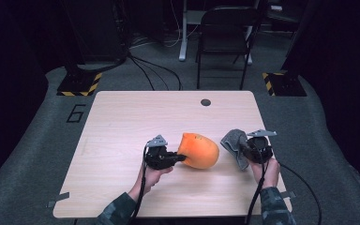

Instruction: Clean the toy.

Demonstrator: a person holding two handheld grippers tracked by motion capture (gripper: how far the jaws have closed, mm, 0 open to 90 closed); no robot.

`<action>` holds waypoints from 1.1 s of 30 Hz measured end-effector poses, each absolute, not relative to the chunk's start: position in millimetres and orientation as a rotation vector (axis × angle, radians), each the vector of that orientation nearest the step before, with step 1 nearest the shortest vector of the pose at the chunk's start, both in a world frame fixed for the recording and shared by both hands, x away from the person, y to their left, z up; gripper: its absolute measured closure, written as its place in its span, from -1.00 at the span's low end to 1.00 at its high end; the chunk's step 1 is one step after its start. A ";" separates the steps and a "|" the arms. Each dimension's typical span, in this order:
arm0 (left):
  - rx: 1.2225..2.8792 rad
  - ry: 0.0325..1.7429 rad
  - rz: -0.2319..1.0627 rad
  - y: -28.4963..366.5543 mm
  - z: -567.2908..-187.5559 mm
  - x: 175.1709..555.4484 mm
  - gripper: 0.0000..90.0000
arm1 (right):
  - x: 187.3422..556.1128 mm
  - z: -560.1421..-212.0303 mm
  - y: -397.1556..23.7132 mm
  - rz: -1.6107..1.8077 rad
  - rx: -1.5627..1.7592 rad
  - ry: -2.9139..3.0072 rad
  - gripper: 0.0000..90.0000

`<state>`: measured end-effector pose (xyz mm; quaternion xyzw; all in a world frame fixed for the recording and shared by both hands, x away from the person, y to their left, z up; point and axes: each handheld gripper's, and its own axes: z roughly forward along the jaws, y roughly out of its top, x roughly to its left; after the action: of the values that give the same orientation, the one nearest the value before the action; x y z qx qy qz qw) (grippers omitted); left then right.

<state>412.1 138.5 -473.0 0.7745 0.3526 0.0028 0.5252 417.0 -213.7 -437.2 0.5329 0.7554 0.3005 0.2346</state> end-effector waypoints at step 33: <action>1.876 0.917 -0.011 133.4 -494.9 416.2 0.74 | 418.8 -456.9 -140.3 0.730 1.288 2.262 0.73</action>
<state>416.2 133.4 -494.9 0.7766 0.3795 -0.0046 0.5028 418.8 -140.3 -456.9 0.4651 0.8167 0.2635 0.2173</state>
